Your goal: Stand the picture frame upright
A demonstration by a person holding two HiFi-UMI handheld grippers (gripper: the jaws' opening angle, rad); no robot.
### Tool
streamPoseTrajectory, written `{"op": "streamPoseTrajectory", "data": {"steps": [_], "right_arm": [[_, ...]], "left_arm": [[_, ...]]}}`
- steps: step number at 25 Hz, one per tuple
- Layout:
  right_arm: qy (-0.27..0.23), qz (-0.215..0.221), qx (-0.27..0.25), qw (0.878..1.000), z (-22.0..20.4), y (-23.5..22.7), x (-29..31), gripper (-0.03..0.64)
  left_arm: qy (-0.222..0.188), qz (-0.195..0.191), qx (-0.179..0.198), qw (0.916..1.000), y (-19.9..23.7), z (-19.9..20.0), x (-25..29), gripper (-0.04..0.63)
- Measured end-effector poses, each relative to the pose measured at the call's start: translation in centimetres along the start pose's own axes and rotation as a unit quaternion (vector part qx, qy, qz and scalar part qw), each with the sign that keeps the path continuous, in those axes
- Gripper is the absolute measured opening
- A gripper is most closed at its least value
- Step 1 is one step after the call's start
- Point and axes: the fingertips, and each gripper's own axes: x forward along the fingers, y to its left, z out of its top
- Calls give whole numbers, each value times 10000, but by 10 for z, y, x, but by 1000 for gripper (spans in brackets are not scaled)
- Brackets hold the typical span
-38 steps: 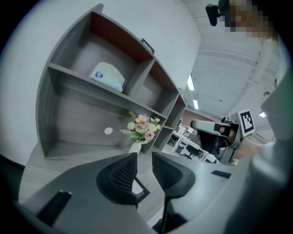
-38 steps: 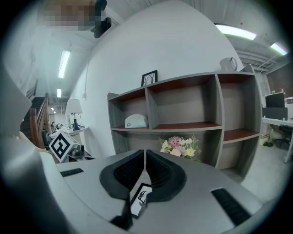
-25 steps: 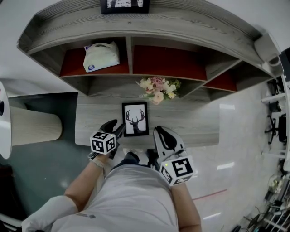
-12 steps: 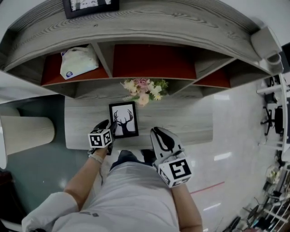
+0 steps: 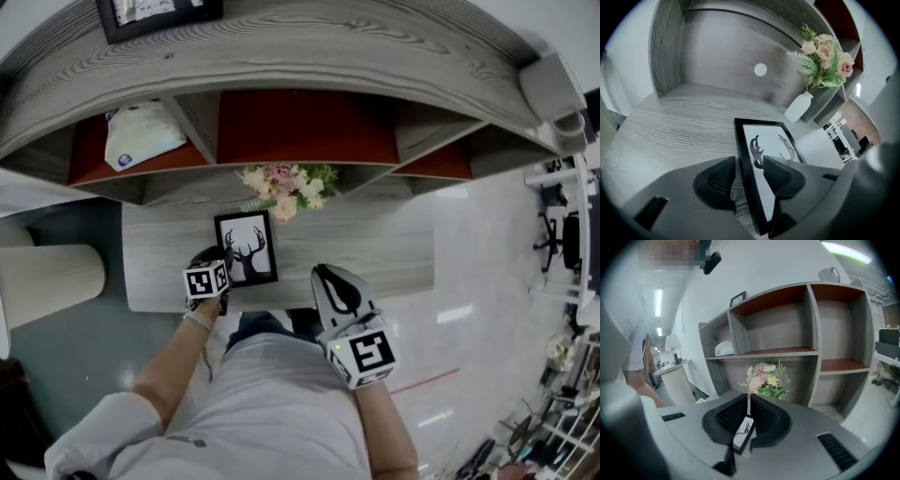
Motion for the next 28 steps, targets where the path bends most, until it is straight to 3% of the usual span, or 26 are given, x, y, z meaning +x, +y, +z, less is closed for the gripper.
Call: {"op": "streamPoseTrajectory", "data": {"steps": [7,16,19,28], "right_arm": [[-9,-71,-10,10000,0,-6,-2,21],[37,-13,15,10000,-3,0,-2,21],[121,62,-32,9999,-8,2,-4,21],[92,206,-85,9997,-9,11,-3,21]], "left_arm": [[6,243,251,9994,-1,-2,1,179],[-44,226,25,9997,1,-2,-3,117],[-260,208,-17,9994,2,2,-11,86],[-672,284,505,9961,4,11,-37,77]]}}
